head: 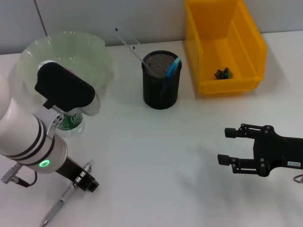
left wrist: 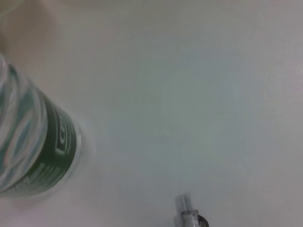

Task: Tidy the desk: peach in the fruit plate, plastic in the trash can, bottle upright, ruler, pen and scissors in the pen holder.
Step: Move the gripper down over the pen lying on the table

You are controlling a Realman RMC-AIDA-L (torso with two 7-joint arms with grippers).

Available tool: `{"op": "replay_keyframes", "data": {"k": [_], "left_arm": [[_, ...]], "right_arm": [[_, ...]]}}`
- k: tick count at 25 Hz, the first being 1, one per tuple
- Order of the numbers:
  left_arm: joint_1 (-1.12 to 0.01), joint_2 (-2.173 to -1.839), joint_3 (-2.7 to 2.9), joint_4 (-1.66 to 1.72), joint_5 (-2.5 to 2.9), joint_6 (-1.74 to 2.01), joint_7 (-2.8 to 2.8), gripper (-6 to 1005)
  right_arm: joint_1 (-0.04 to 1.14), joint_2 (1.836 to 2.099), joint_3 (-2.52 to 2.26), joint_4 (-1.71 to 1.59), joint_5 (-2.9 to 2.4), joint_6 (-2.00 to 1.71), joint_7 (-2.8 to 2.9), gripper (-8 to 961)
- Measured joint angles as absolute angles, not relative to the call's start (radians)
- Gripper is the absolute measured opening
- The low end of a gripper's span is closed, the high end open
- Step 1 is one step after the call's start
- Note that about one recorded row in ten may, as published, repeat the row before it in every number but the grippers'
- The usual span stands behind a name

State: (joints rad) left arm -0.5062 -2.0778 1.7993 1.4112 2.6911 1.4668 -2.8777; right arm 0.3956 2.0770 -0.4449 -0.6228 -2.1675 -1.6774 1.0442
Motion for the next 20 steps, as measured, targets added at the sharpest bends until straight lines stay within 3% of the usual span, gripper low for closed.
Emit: {"op": "replay_keyframes", "data": {"k": [20], "left_arm": [[-0.516,-2.079,1.798,1.408,2.694,1.466,-2.878,452]], "right_arm": [[0.391,2.077,-0.445,-0.623,-2.167,-1.678,1.043,755]]}}
